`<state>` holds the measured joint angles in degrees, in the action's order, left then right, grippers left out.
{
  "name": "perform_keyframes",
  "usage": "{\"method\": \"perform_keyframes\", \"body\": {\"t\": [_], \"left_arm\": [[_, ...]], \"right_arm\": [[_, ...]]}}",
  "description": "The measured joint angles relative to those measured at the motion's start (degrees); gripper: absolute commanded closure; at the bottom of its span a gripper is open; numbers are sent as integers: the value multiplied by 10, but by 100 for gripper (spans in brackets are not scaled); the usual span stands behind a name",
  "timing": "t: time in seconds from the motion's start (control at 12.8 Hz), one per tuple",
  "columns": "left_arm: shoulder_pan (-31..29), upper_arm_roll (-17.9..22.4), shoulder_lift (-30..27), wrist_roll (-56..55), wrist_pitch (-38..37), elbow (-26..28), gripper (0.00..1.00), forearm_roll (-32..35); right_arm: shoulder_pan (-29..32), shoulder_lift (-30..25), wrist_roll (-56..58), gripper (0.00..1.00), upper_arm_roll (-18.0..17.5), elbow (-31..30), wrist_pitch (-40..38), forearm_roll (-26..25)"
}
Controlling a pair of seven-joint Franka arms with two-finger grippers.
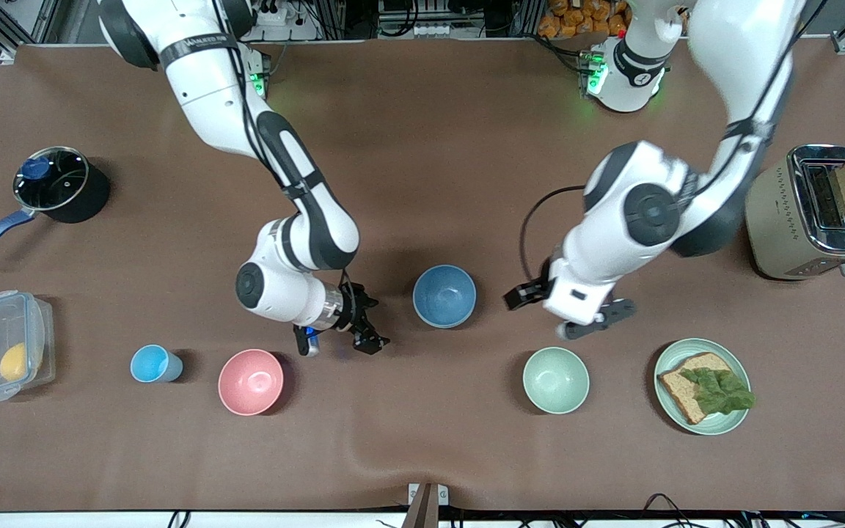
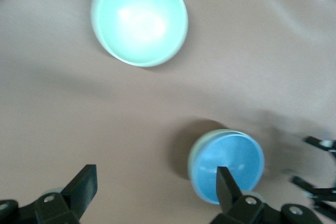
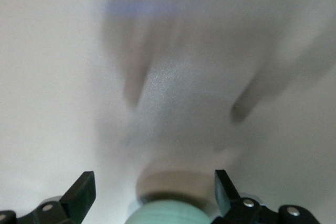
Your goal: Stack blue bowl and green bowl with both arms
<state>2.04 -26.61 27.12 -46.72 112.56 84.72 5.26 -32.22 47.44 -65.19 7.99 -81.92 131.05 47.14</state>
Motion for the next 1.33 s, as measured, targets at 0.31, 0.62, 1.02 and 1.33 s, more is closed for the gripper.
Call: {"method": "perform_keyframes", "body": {"t": [0.31,0.62,1.02,1.33], "left_arm": [[-89,0,-115,174,-115,-1,0,2],[-141,1,-186,241,-181,1,0,-1],[-57,119,-221,277,-199,3,0,-28],[-45,137,-229,279,-204,4,0,-33]], "right_arm": [[12,-38,87,0,89,19,-181,-2],[15,-91,259,0,227,23,-370,-3],[18,-173,493,0,383,28,-528,-71],[16,-230,562,0,392,60,-561,-173]]}}
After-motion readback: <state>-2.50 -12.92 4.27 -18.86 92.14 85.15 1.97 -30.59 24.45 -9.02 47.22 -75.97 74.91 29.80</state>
